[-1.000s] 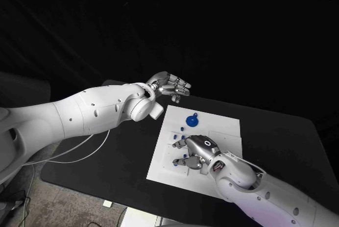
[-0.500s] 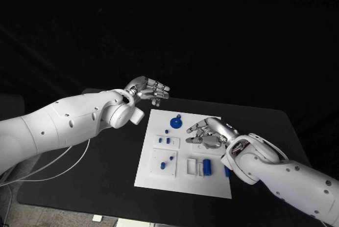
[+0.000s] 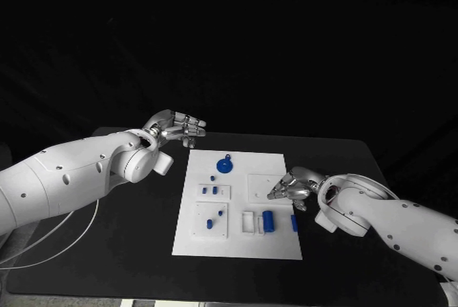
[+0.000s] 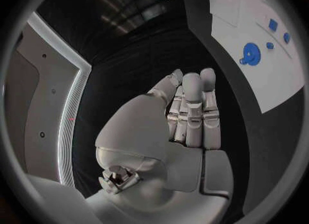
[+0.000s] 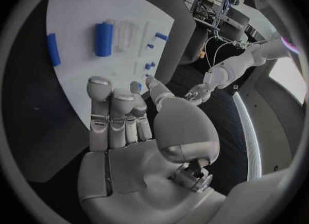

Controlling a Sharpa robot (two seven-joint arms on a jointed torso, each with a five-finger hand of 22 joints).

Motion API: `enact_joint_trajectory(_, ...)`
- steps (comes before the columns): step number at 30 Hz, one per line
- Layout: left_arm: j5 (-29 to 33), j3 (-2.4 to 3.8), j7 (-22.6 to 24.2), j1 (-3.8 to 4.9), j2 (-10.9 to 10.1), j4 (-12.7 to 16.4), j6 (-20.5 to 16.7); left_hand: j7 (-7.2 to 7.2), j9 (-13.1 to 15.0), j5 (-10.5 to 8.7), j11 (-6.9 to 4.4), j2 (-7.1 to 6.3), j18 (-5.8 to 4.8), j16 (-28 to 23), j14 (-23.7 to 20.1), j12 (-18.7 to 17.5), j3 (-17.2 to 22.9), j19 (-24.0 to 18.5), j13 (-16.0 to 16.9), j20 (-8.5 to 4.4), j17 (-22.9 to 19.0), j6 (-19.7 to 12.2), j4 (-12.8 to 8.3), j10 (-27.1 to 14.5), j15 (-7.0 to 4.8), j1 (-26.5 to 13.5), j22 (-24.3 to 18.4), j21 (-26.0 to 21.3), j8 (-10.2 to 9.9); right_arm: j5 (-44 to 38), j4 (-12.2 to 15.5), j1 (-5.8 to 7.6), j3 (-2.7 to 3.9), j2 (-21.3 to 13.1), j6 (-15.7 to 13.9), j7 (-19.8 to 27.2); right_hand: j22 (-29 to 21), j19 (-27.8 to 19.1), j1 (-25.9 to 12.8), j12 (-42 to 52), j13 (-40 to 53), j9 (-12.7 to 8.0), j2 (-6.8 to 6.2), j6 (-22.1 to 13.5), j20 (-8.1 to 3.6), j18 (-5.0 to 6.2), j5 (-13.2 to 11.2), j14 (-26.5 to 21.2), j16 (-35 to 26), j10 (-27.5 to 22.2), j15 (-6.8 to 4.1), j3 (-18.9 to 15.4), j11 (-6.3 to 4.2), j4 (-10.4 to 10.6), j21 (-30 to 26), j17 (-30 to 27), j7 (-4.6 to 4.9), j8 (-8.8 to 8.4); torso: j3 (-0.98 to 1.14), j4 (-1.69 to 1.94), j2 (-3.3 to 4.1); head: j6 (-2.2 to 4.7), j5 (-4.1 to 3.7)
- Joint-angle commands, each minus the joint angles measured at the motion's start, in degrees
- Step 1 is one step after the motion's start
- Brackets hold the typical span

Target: Assemble the parts on the task board

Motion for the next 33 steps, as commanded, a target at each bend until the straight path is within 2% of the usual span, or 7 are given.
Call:
enact_joint_trajectory(1, 1.8, 0.04, 2.7, -0.2, -0.2, 0.8, 1.3, -0.04, 0.0, -0.51, 0.0, 0.07, 0.28, -0.3, -0.1, -0.3, -0.1, 0.6, 0.0, 0.03, 0.1, -0.3, 0.6, 0.2, 0.18, -0.7, 0.6, -0.6, 0.1, 5.4, 0.4, 0.02, -0.02, -0.1, 9.1, -12.6, 0.6, 2.8, -1.1, 0.0, 0.7, 0.1, -0.19, -0.6, 0.27, -0.43, -0.6, -0.1, 0.4, 0.5, 0.41, -0.2, 0.15, 0.9, 0.5, 0.9, 0.15, 0.11, 0.1, -0.2, -0.15, -0.25, -0.31)
enact_joint_trajectory(8, 3.5, 0.04, 4.8, -0.43, -0.7, 1.5, 1.4, -0.3, 0.0, -1.23, -0.16, -0.2, -0.04, -0.5, -0.4, -0.5, -1.1, 0.7, 0.0, 0.08, 0.0, 0.4, 1.6, 0.7, 0.17, -1.2, 0.1, -1.9, 0.5, 6.7, -0.1, 0.04, -0.2, 0.8, 12.2, -18.1, 2.0, 2.8, -3.1, -0.7, 2.6, 0.5, -0.69, -1.7, 0.56, -0.17, -2.0, 0.1, 1.2, 1.0, 0.66, -1.4, 0.42, 3.1, 0.9, 3.1, 0.45, 0.1, -0.16, -0.06, -0.12, -0.45, -0.51)
enact_joint_trajectory(14, 4.8, 0.04, 6.2, -0.47, -1.1, 1.7, 1.2, -1.35, 0.0, -1.2, -0.91, -0.36, -0.55, -3.5, -1.2, -2.7, -0.3, -0.1, -0.1, -0.11, -1.4, 4.6, 1.8, 3.6, -0.22, -1.6, -0.6, -3.7, 0.3, 6.5, -1.3, 0.04, -0.61, 2.2, 12.6, -19.6, 3.3, 2.8, -3.4, -1.5, 4.1, 0.5, -0.87, -3.4, 0.93, 0.22, -2.5, 0.2, 1.1, 1.3, 0.95, -1.6, 0.74, 4.6, 0.7, 4.5, 0.89, 0.18, -0.19, 0.1, -0.11, -0.72, -0.45)
enact_joint_trajectory(20, 5.3, 0.04, 6.7, -0.49, -1.3, 1.8, 1.3, -1.43, 0.0, -1.23, -0.86, -1.03, -1.1, -7.0, -0.1, -7.3, 1.2, 0.6, -0.1, -0.38, -2.4, 6.7, 2.3, 5.9, -0.31, -2.2, -1.8, -6.1, -3.1, 5.5, -2.4, 0.04, -1.24, 3.4, 11.1, -19.9, 3.5, 2.9, -4.0, -1.6, 4.3, 0.4, -0.95, -3.9, 0.86, 0.15, -2.0, 0.3, 1.1, 1.3, 0.91, -1.8, 0.8, 4.9, 0.5, 4.7, 1.02, 0.07, -0.15, -0.01, -0.01, -0.72, -0.12)
enact_joint_trajectory(30, 5.6, 0.03, 7.1, -0.54, -1.3, 1.9, 2.3, -1.66, 0.1, -1.41, -0.96, -1.77, -1.47, -8.2, 0.1, -8.4, 1.0, 1.7, -0.1, -0.36, -1.8, 7.5, 4.0, 6.6, -0.3, -3.1, -2.3, -8.8, -4.2, 3.8, -5.6, 0.03, -2.23, 5.8, 9.2, -19.3, 3.8, 2.9, -5.0, -1.7, 4.5, 0.4, -1.35, -4.5, 0.92, 0.16, -2.6, 0.3, 1.1, 1.2, 0.99, -1.8, 0.92, 5.6, 0.3, 5.0, 1.16, 0.1, -0.17, -0.06, 0.06, -1.08, 0.3)
enact_joint_trajectory(32, 5.6, 0.03, 7.1, -0.55, -1.4, 2.0, 2.5, -1.73, 0.1, 0.87, -0.9, -2.33, -1.58, -8.3, 0.1, -8.5, -0.2, 1.9, -0.1, -0.28, -1.7, 7.4, 4.8, 6.6, -0.26, -4.0, -2.6, -9.4, -4.2, 3.8, -6.5, 0.02, -2.52, 6.4, 9.1, -19.2, 4.1, 3.0, -4.9, -1.8, 4.6, 0.6, -1.94, -4.9, 1.01, 0.24, -2.9, 0.3, 1.0, 1.1, 1.04, -1.3, 0.97, 6.3, 0.0, 5.2, 1.24, 0.07, -0.16, -0.06, 0.06, -1.15, 0.3)
enact_joint_trajectory(33, 5.6, 0.03, 7.1, -0.56, -1.4, 2.0, 2.5, -1.74, 0.1, 0.89, -0.89, -2.14, -1.62, -8.4, 0.2, -8.5, -0.9, 2.2, -0.1, -0.29, -1.6, 7.4, 5.2, 6.6, -0.27, -3.7, -2.9, -9.8, -4.2, 3.7, -6.9, 0.02, -2.64, 6.7, 9.1, -19.1, 4.1, 3.0, -4.9, -1.9, 4.6, 0.6, -1.98, -5.0, 1.01, 0.24, -2.9, 0.3, 1.0, 1.0, 1.05, -1.4, 0.98, 6.3, 0.0, 5.2, 1.26, 0.05, -0.16, -0.04, 0.06, -1.16, 0.29)
